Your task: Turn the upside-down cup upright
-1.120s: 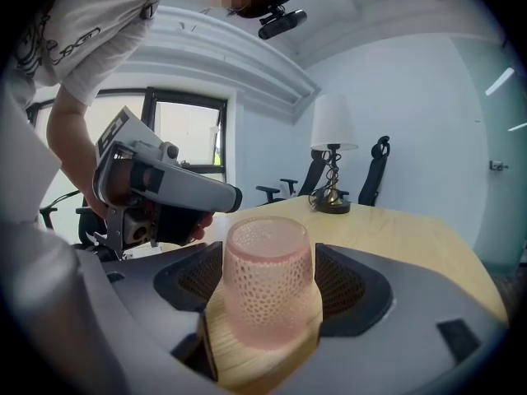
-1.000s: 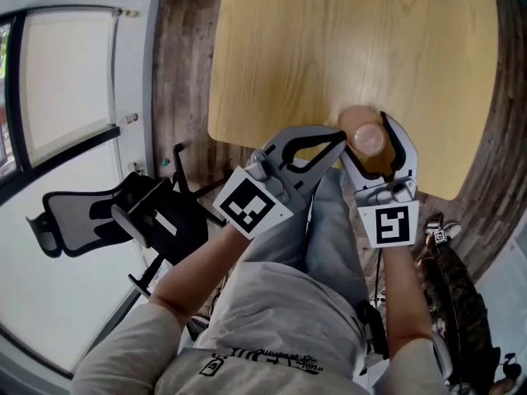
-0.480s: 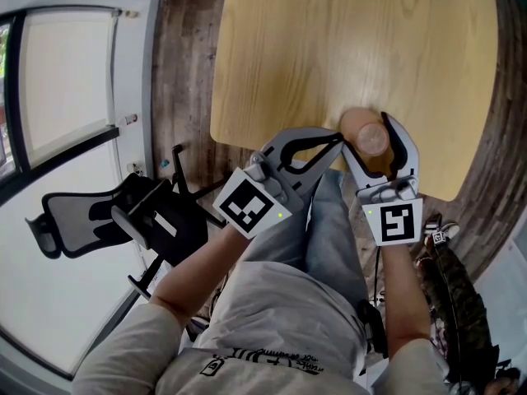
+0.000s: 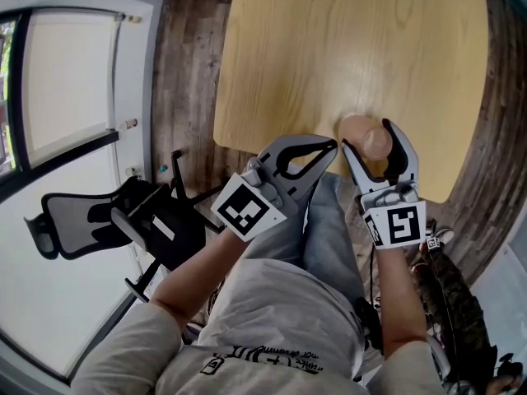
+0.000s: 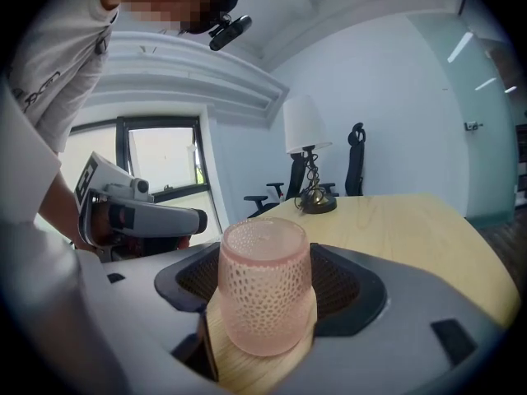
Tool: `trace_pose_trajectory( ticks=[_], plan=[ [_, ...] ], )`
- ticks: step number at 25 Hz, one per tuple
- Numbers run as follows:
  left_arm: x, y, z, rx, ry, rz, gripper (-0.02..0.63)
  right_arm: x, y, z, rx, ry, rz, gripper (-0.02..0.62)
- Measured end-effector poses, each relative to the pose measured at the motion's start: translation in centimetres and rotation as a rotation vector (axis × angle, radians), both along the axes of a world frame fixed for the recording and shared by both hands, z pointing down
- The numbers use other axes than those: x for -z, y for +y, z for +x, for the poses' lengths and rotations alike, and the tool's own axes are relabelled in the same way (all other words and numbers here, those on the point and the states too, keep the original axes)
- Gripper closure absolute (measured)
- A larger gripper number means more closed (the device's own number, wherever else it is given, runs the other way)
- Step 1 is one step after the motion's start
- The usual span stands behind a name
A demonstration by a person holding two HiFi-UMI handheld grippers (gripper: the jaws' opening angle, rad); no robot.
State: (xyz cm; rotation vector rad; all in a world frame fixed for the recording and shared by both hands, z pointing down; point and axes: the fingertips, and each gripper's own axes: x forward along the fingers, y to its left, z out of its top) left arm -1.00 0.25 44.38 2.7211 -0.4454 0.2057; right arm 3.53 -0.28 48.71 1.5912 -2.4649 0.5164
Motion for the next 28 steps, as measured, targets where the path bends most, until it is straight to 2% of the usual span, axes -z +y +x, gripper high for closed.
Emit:
trace_pose_trajectory(
  ticks=[6,13,21,28],
  plan=[
    [1.0,0.4,-0.1,0.013,0.014,-0.014,0.595,1.1,0.2,0.5,-0.043,-0.108,-0.021,0.272],
    [2.2,0.4,-0.1,0.006,0.020,0.001,0.595,2.4,-0.1,1.2,-0.116,-0.328,-0.064,0.271],
    [3.9,0.6,-0.3,0.000,0.037,0.028,0.595,3.9,0.0,2.8,-0.233,-0.688,-0.119,0.271],
    [4.6,1.3,-0.4,-0.018,0.052,0.021,0.595,4.7,0.6,3.9,-0.286,-0.944,-0.145,0.271]
  ],
)
